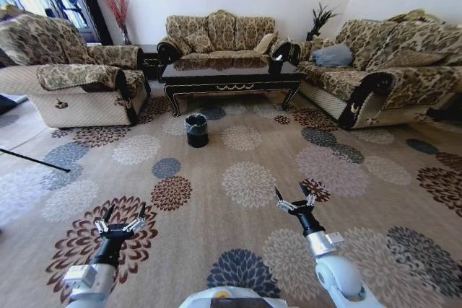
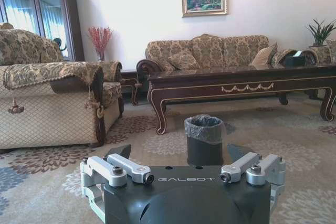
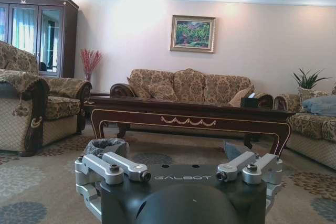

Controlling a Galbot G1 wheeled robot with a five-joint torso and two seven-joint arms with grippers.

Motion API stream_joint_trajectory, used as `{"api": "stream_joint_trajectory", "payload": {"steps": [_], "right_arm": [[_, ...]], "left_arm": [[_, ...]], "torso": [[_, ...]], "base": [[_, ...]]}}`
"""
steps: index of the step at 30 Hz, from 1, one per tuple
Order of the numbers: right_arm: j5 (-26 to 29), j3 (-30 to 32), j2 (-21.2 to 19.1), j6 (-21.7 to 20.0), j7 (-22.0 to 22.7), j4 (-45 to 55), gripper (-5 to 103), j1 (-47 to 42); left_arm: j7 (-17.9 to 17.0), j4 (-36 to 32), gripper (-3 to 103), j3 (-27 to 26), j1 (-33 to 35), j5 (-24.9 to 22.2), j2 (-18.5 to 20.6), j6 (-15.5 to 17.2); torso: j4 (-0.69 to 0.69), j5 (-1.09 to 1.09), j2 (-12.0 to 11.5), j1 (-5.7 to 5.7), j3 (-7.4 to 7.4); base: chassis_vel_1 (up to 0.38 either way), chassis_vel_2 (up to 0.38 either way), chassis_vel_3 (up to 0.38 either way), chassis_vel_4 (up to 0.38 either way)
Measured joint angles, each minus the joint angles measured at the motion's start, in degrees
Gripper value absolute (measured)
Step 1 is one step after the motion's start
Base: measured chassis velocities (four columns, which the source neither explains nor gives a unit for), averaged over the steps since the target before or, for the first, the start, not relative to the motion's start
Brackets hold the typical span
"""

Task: Move to the front of the table and pick up the trash from the floor, then place it into the trash bin.

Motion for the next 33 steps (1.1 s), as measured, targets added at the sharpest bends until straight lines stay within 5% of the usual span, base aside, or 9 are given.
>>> {"api": "stream_joint_trajectory", "payload": {"steps": [33], "right_arm": [[0.00, 0.00, 0.00, 0.00, 0.00, 0.00, 100, -0.01]], "left_arm": [[0.00, 0.00, 100, 0.00, 0.00, 0.00, 0.00, 0.00]], "torso": [[0.00, 0.00, 7.40, 2.59, 4.83]], "base": [[0.000, 0.000, 0.000, 0.000]]}}
